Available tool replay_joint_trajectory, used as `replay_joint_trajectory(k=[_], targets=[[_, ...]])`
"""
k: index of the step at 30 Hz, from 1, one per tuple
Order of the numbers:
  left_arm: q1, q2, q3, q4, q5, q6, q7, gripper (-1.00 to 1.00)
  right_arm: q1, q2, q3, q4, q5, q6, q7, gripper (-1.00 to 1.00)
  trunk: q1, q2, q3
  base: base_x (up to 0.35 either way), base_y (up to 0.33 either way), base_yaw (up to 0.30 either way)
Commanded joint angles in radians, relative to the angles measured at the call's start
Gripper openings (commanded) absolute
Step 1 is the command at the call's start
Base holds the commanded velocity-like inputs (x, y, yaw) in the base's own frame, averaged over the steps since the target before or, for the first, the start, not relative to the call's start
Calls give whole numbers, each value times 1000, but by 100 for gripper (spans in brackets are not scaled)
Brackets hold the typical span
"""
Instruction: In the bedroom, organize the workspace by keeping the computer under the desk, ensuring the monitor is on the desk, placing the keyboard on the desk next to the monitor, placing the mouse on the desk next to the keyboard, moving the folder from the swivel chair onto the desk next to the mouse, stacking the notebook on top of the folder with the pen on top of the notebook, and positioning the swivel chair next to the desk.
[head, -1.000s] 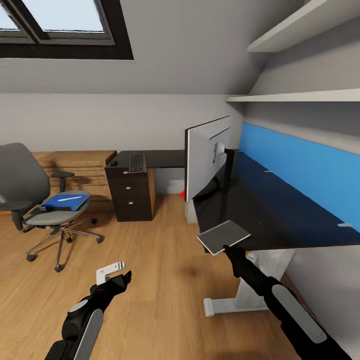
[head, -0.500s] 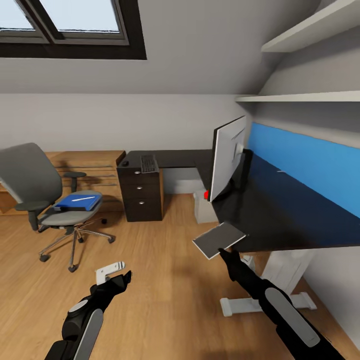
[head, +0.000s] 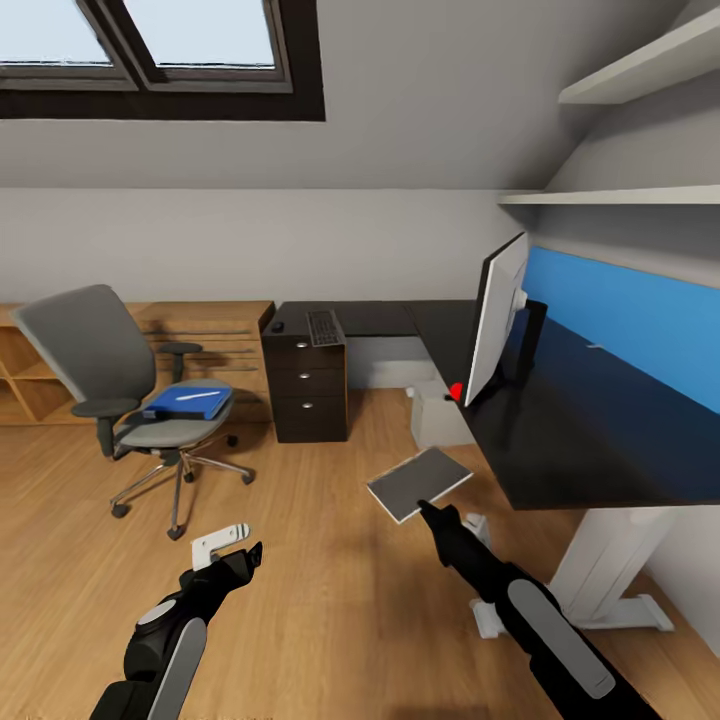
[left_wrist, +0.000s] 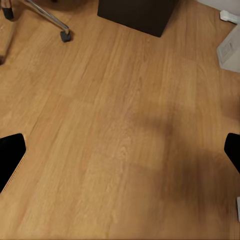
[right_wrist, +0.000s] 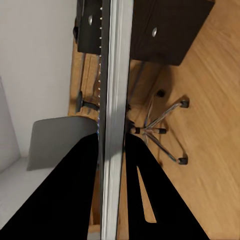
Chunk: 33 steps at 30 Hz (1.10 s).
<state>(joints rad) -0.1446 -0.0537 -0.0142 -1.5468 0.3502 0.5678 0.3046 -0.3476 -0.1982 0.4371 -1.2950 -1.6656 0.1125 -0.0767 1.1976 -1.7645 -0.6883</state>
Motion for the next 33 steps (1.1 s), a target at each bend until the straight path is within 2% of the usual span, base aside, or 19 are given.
replay_joint_trajectory(k=[1,7,16,22,33], targets=[[-1,0,-1,-1,10,3,10,100,-1,3,1,-2,-2,-10,-3,-100,0,-1,0,0,19,226],[-1,0,-2,-1,10,3,7,100,-1,9,0,-1,19,-33,-3,-100,0,-1,4,22,7,237],[-1,0,-3,-1,9,0,8,100,-1,8,-1,-1,21,-35,-2,-100,0,-1,6,270,52,93],[-1,0,-25,-1,9,0,13,100,0,8,-1,-1,21,-34,-3,-100,-23,41,25,317,126,5],[-1,0,-30,-1,9,0,11,100,-1,8,-1,-1,23,-34,-3,-100,-61,111,57,319,153,0]])
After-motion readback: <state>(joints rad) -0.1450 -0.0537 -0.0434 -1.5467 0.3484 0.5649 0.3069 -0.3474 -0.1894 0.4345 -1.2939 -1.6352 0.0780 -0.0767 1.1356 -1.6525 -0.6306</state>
